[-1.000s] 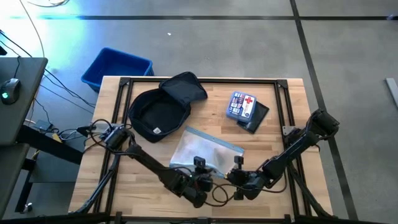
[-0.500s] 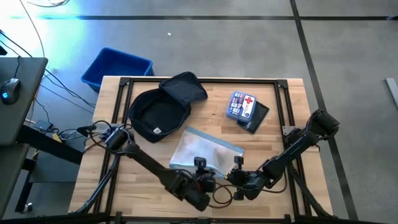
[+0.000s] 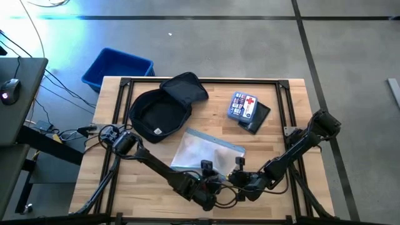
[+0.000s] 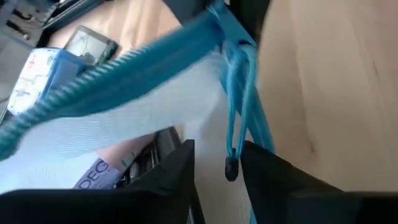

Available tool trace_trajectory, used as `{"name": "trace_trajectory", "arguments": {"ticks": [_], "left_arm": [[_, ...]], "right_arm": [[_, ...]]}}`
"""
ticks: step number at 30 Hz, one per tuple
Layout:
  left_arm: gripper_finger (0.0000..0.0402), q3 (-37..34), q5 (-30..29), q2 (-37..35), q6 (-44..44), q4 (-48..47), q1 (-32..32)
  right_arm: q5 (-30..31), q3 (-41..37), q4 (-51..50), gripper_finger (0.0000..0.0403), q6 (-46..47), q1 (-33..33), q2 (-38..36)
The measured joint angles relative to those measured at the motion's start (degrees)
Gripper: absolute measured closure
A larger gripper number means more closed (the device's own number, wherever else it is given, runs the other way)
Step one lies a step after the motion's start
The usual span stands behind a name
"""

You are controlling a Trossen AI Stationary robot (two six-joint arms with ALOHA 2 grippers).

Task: Unpack backpack
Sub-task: Close the transparent zip bag

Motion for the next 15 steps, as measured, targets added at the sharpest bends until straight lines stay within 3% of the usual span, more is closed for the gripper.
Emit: {"name": "trace_trajectory", "arguments": {"ticks": [5,15], "left_arm": [[0.0296,0.0,0.2,0.0,2.3,5.3,0.0],[0.0396,0.0,2.2,0.0,-3.2,5.8,0.5]], "right_arm": [[-0.1,0.0,0.0,0.0403,0.0,0.0,0.0],[-0.2,0.0,-0.1,0.0403,0.0,0.0,0.0]]}}
